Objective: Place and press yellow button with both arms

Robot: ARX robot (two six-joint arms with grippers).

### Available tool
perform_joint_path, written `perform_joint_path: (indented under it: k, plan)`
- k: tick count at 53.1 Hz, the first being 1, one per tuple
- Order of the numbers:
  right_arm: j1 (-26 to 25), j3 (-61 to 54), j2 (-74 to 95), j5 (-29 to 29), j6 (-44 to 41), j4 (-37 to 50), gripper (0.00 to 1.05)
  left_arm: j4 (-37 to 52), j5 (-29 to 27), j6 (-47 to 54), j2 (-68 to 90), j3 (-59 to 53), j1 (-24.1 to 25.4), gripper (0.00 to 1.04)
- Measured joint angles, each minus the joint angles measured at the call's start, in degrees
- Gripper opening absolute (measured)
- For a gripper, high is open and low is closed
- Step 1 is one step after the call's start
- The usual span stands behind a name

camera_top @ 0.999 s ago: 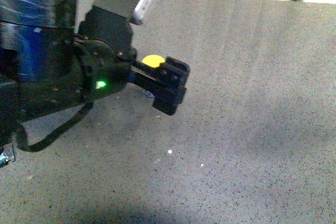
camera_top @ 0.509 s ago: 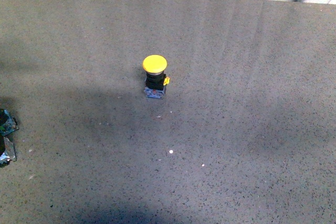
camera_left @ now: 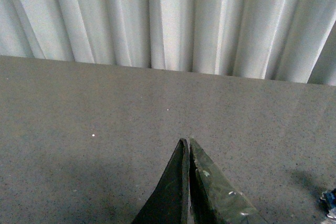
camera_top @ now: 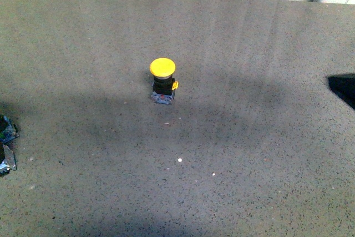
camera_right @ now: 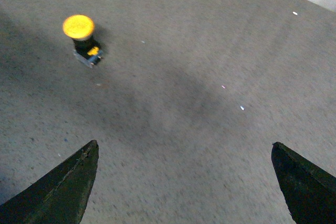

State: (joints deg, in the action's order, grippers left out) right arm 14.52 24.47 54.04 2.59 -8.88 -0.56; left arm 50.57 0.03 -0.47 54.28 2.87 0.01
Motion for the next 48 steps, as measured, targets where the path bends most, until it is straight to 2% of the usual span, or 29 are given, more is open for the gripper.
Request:
perform_joint_path:
  k: [7,21,34,42,48]
  plan:
    - [5.4,7.5,15.4,2.8,-0.4,5.2,0.96,-4.5,0.0,0.0,-5.5,-0.8,0.0,0.01]
    - [9.9,24.3,37.4,3.6,3.5,3.2,0.95,-13.6,0.0,0.0,-16.1,-2.2,0.0,0.01]
    - [12.5,35.5,48.1,2.5,9.7,1.6,0.6,-20.9,0.0,0.0,-24.1,-2.2,0.0,0.01]
    - [13.7,38.3,52.0,2.4,12.2,1.2,0.41,-24.3,0.0,0.0,-27.8,-2.2,0.0,0.01]
    - [14.2,39.1,54.0,2.4,13.8,1.0,0.21,-27.0,0.0,0.0,-30.7,-2.2,0.0,0.01]
